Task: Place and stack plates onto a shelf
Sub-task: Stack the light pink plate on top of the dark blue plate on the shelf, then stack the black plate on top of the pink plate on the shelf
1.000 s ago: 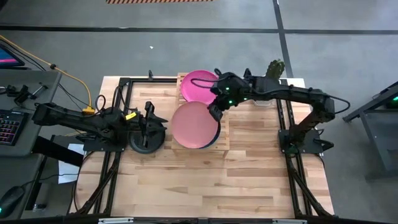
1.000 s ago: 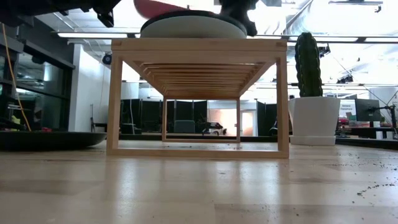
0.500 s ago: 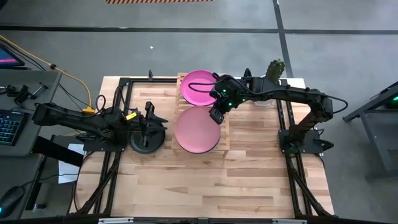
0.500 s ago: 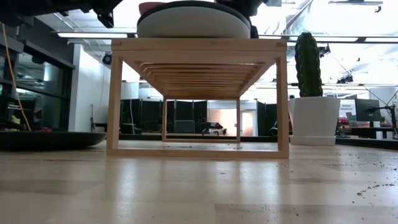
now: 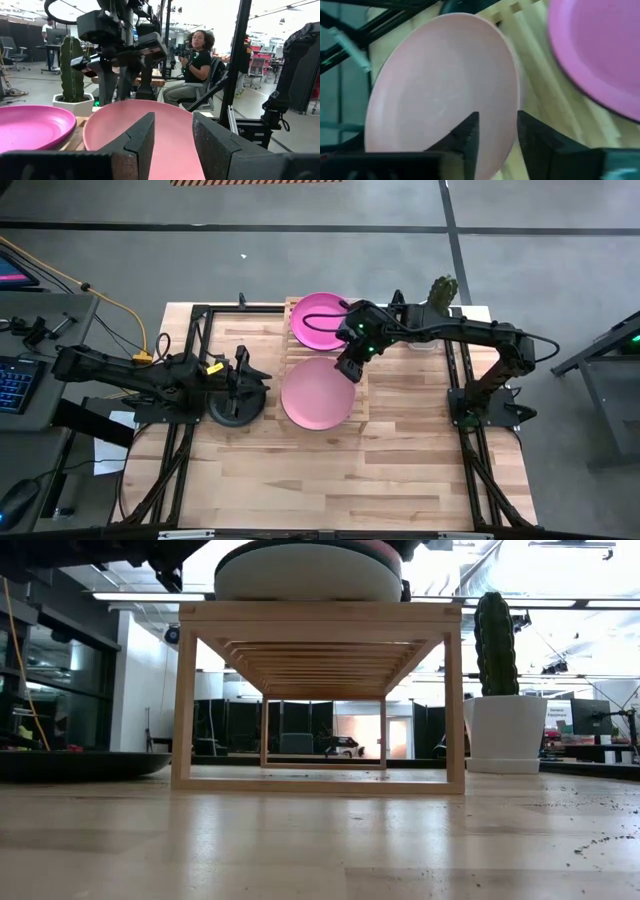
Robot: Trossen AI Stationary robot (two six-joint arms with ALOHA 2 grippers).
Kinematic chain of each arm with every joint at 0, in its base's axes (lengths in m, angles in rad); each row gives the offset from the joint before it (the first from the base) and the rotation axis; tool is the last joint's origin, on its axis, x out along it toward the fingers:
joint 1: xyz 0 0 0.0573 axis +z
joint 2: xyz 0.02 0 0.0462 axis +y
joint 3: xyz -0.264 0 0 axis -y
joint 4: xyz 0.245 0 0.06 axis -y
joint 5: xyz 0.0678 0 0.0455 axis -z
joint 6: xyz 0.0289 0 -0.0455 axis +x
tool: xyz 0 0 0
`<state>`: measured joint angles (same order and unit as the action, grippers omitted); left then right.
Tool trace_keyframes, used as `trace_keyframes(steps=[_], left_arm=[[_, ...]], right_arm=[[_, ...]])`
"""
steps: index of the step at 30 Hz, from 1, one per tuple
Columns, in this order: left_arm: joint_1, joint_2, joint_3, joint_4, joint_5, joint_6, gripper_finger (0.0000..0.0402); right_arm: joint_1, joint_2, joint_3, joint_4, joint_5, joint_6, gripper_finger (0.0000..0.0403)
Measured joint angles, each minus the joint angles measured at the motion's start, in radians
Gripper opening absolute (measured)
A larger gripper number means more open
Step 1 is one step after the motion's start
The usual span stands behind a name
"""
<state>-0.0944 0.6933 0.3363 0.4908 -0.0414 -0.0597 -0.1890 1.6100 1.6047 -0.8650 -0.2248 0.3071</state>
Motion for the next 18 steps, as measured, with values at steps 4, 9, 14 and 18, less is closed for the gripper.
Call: trace_keyframes(steps=[4, 9, 14, 18], left_arm=[[0.0, 0.0, 0.0, 0.0, 0.0, 0.001, 0.0122], [0.0, 0.0, 0.0, -0.006, -0.03, 0.009, 0.0122], [0.0, 0.0, 0.0, -0.025, -0.059, 0.01, 0.0122], [0.0, 0.0, 0.0, -0.03, -0.06, 0.009, 0.0122]], right_arm=[[0.0, -0.012, 0.002, -0.001, -0.03, -0.029, 0.0147], [0.0, -0.016, 0.078, -0.081, 0.004, -0.091, 0.0178], [0.005, -0.018, 0.161, -0.192, 0.109, -0.134, 0.0185], [0.028, -0.023, 0.172, -0.274, 0.12, -0.164, 0.0185]])
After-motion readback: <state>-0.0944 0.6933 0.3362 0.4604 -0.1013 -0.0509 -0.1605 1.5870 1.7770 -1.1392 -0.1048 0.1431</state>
